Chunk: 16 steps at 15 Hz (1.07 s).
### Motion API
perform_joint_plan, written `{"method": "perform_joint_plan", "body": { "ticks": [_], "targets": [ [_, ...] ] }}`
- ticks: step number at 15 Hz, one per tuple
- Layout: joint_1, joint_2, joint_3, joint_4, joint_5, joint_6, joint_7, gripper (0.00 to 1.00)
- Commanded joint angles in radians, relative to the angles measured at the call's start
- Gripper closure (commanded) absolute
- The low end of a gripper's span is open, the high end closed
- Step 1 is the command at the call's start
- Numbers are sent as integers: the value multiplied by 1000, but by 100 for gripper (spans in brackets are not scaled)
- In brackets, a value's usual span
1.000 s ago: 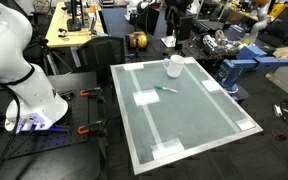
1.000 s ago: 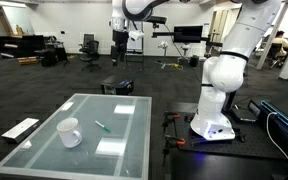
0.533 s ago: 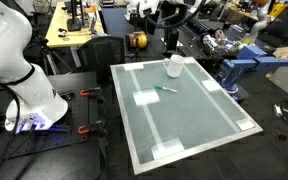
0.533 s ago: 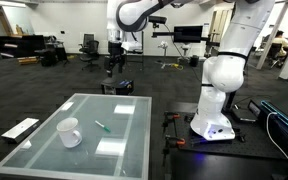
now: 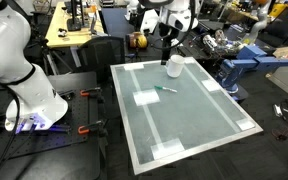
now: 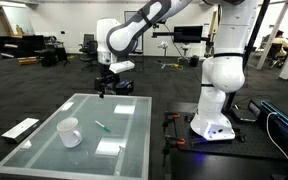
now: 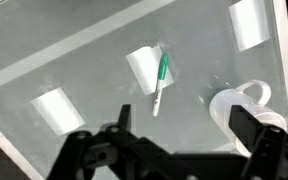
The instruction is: Put the pen in the cup
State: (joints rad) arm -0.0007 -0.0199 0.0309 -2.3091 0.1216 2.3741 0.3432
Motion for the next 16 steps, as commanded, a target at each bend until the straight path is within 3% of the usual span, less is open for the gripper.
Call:
{"method": "perform_joint_plan", "body": {
  "ticks": [1,5,6,16],
  "targets": [
    [27,96,12,23,34,81,57,0],
    [48,178,-4,38,-1,132,141,0],
    [45,143,0,12,16,118,86,0],
    [54,211,-20,46,-41,145,133,0]
  ]
}}
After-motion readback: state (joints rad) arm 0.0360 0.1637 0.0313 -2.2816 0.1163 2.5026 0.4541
